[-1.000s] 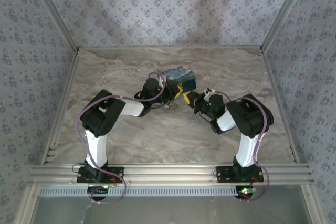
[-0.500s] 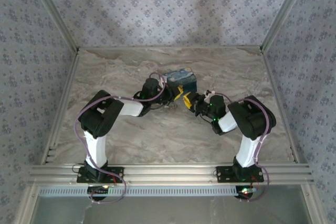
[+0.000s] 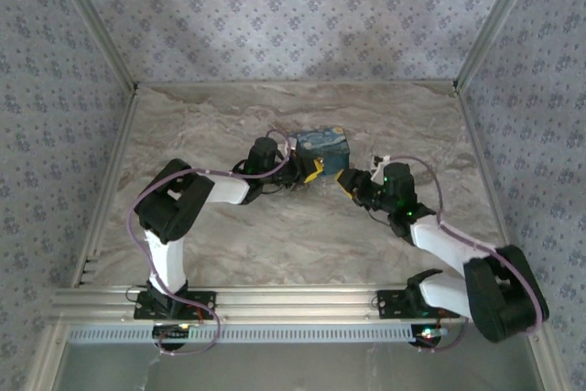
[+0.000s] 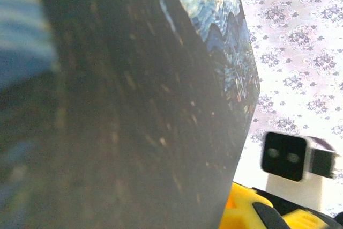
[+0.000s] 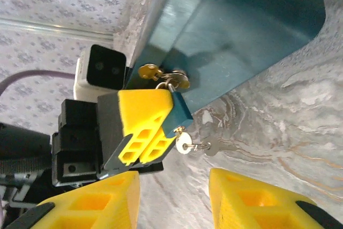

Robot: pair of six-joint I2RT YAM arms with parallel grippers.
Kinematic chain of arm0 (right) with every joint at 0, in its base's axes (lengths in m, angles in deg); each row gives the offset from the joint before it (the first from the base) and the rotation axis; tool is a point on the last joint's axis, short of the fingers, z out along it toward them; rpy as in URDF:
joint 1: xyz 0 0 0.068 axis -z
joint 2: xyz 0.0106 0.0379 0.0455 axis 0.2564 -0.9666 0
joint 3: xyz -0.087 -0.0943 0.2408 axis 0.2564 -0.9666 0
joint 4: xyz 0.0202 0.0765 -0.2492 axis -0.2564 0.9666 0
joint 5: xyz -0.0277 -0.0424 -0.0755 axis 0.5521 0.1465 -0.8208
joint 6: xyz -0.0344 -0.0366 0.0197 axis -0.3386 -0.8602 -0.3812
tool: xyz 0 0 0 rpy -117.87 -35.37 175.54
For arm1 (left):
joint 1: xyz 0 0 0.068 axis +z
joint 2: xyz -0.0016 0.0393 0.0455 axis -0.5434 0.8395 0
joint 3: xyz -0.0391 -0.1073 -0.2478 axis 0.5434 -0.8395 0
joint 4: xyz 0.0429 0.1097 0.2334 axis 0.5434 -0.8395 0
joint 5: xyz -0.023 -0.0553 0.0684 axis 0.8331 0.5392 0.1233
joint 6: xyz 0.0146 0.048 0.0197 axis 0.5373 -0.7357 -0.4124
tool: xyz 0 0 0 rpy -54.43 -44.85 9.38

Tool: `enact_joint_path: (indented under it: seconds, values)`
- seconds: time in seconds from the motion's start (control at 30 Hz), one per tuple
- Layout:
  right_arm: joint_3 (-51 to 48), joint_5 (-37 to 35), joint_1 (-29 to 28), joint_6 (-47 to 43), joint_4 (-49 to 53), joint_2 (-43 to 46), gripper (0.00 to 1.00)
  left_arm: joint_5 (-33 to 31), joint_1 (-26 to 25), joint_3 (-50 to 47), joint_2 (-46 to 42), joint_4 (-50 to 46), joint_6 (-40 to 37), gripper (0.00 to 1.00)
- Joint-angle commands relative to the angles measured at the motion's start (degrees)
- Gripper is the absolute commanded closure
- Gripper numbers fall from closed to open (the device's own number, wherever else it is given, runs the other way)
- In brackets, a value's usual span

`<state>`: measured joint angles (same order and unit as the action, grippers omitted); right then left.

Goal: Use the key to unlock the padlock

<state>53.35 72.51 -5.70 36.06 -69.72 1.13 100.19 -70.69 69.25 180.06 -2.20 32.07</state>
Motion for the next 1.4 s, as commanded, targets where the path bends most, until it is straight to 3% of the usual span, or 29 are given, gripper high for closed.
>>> enact_joint_path:
  seconds: [0.0, 0.17, 0.37, 0.83, 1.37]
  values:
    - [6.3, -6.2, -1.5, -16.0, 24.8, 4.2, 0.6, 1.9, -0.1, 0.2, -2.2, 1.6, -0.7, 1.0]
    - [13.6, -16.4, -7.3, -27.1, 35.8, 4.4, 0.61, 2.1, -0.1, 0.2, -2.7, 0.5, -0.8, 1.0]
    - [19.9, -24.7, -13.7, -35.3, 39.4, -1.3, 0.6, 2.4, -0.1, 0.4, -3.3, -0.8, -1.1, 1.0]
    - [28.8, -30.1, -18.6, -43.7, 39.4, -15.7, 0.57, 2.9, -0.1, 0.7, -3.9, -1.3, -1.0, 1.0]
    - [33.7, -32.4, -19.6, -46.7, 40.0, -22.5, 0.59, 3.0, 0.0, 0.5, -4.0, -0.7, -0.8, 1.0]
